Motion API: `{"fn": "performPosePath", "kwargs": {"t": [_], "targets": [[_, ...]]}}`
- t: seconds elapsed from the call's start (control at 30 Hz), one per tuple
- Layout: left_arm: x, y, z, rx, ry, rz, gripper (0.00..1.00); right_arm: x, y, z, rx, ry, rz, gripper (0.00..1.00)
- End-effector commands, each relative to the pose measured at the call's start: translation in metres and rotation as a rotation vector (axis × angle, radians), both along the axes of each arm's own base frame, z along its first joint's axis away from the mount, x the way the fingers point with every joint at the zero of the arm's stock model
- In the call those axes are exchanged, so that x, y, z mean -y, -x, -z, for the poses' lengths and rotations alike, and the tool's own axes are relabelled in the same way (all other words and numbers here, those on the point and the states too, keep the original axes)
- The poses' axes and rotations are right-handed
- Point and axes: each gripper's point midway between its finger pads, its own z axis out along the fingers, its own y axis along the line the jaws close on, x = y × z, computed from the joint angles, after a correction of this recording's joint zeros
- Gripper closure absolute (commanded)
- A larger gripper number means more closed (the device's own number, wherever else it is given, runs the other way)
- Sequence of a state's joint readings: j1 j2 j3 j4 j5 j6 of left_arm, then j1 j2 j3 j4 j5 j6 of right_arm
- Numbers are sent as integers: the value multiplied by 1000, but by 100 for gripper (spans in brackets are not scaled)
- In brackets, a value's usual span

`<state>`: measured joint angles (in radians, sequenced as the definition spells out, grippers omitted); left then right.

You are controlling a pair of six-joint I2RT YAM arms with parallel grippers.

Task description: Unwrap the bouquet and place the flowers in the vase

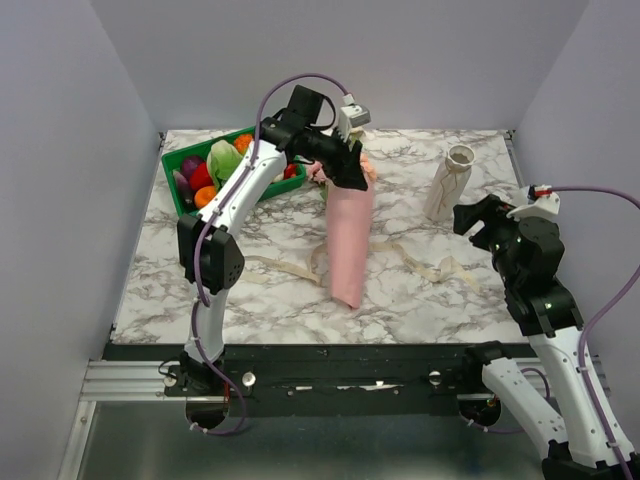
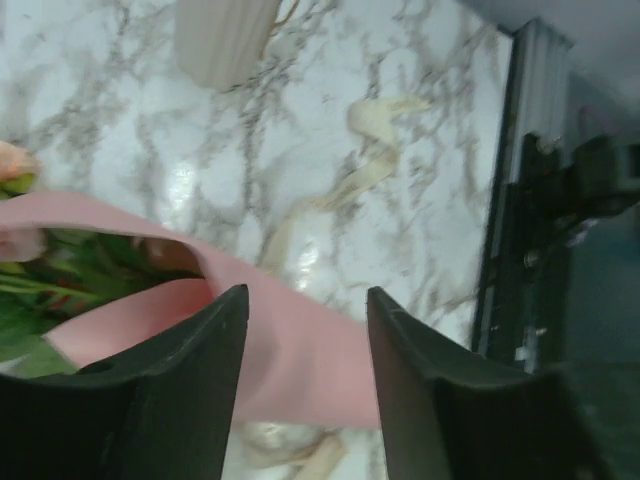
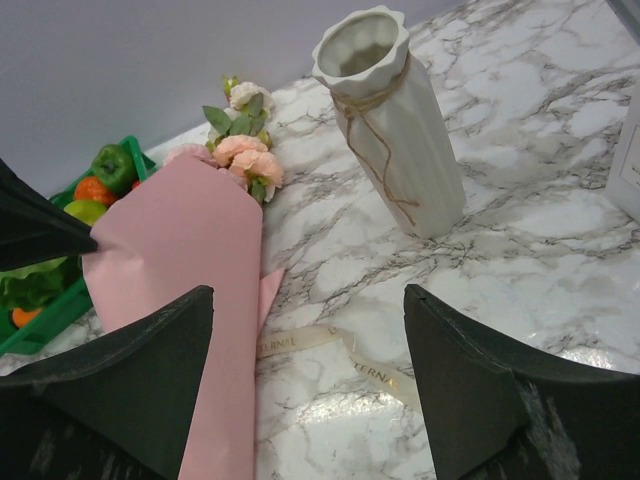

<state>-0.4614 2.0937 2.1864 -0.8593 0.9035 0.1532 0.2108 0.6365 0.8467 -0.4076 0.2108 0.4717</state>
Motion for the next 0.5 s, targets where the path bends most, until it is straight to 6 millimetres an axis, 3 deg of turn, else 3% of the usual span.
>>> {"fn": "performPosePath", "kwargs": {"t": [0.0, 0.13, 0.3, 0.47], "targets": [[17, 24, -21, 7, 4, 17, 1, -4, 1, 4, 5, -9, -14, 14], [8, 12, -10, 33, -62, -17, 1, -3, 1, 5, 1, -8, -12, 12], [-32, -21, 8, 42, -86, -78, 1, -5, 1, 8, -6, -5, -20, 12], [-65, -44, 40, -12, -97, -104, 1, -7, 0, 9, -8, -4, -33, 12]]}}
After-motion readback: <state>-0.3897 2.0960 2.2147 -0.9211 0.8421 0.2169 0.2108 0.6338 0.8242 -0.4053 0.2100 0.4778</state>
